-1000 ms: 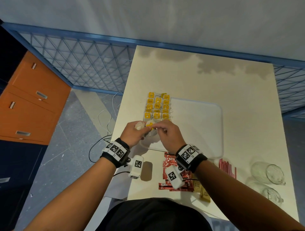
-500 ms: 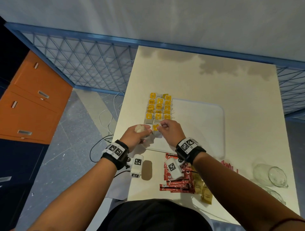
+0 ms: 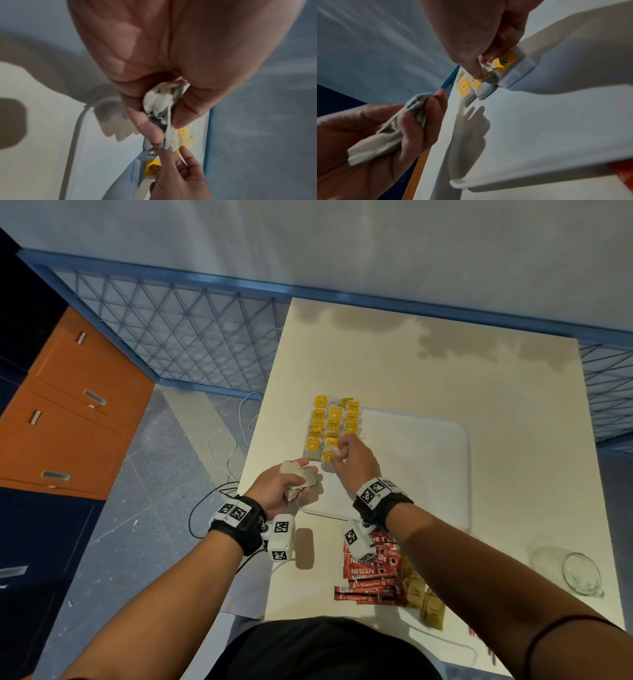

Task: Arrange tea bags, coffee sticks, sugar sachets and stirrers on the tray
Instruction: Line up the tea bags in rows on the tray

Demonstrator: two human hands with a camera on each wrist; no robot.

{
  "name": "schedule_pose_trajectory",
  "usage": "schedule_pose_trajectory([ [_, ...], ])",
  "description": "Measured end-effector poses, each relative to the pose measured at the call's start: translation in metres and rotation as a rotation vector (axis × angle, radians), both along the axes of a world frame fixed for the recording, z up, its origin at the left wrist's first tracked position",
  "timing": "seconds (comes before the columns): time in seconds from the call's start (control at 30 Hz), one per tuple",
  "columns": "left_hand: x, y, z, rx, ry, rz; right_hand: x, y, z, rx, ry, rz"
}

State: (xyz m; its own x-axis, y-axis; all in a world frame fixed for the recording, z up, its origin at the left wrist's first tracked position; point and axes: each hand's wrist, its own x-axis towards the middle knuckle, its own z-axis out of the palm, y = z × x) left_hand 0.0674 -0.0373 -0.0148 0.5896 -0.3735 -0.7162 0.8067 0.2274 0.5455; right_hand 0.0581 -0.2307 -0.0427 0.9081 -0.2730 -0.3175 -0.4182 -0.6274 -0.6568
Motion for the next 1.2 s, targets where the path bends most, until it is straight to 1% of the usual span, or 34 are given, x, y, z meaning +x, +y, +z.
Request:
schedule_pose_trajectory([
  [0.13,-0.001,0.0,0.001,-0.008,-0.01,0.009,-0.01,0.005,0.007,0.043,-0.103,0.054],
  [0.2,-0.001,0.0,-0.001,0.009,0.01,0.034,-0.019,0.009,0.012,0.111,-0.194,0.151],
  [0.27,0.0,0.0,-0.003,0.048,0.025,0.047,-0.028,0.012,0.016,0.155,-0.239,0.268],
  [0.37,0.001,0.001,-0.004,0.066,0.035,0.053,-0.037,0.015,0.014,0.125,-0.236,0.373],
  [0.57,-0.001,-0.005,0.0,0.051,0.002,-0.013,-0.045,0.015,0.011,0.067,-0.181,0.418],
  [0.67,-0.003,-0.004,-0.001,0.049,-0.023,-0.033,-0.046,0.013,0.01,0.071,-0.211,0.394],
  [0.77,-0.004,-0.002,0.0,0.073,-0.083,-0.112,-0.047,0.01,0.012,0.12,-0.237,0.339],
  [0.87,-0.008,-0.003,0.004,0.071,-0.131,-0.179,-0.047,0.009,0.012,0.22,-0.179,0.196],
  [0.97,-0.01,-0.003,-0.001,0.097,-0.182,-0.177,-0.047,0.009,0.012,0.352,-0.094,0.055],
  [1.07,-0.012,-0.004,-0.003,0.195,-0.229,-0.199,-0.048,0.01,0.018,0.465,-0.031,0.031],
  [1.2,-0.011,-0.003,-0.005,0.298,-0.28,-0.217,-0.047,0.01,0.019,0.479,0.009,0.03],
])
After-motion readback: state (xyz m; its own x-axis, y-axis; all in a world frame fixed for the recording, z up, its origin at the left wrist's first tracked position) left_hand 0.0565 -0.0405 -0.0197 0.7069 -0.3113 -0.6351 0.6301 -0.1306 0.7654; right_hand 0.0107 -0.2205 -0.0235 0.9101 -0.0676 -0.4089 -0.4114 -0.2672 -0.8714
